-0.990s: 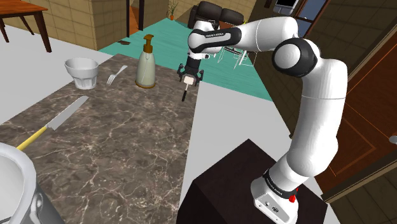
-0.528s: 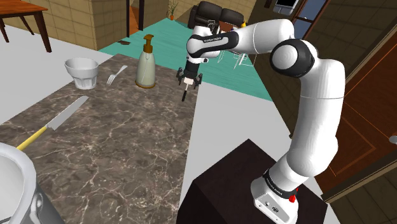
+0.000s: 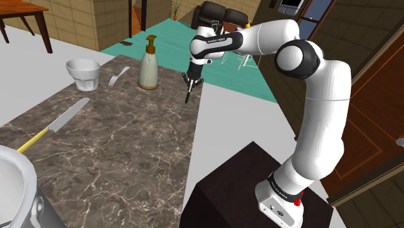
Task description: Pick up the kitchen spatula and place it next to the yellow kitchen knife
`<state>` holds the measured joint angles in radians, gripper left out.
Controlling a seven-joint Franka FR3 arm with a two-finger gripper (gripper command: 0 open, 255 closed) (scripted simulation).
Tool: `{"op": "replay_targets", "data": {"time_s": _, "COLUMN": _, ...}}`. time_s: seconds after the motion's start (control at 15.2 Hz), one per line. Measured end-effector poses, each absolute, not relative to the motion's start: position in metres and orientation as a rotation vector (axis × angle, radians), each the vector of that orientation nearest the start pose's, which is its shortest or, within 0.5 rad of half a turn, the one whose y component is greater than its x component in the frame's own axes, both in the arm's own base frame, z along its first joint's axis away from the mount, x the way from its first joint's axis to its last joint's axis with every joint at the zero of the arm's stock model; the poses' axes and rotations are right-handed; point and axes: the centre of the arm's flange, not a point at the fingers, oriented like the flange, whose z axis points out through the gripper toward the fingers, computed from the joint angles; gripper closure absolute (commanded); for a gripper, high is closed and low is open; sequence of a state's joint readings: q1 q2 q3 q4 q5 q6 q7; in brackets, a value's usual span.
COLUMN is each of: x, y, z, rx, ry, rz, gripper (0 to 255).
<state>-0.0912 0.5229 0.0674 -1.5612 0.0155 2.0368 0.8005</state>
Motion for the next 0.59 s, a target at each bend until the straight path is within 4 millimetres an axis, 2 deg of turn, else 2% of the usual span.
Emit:
{"op": "replay_targets", "data": {"time_s": 0.4, "x": 0.687, "y": -0.022, "z": 0.339, "rx": -2.843, "ry": 1.269, "rz": 0.095, "gripper": 255}}
{"op": "replay_targets", "data": {"time_s": 0.59, "x": 0.686, "y": -0.022, "z": 0.349, "rx": -2.843, "ry": 1.269, "rz": 0.094, "gripper": 255}}
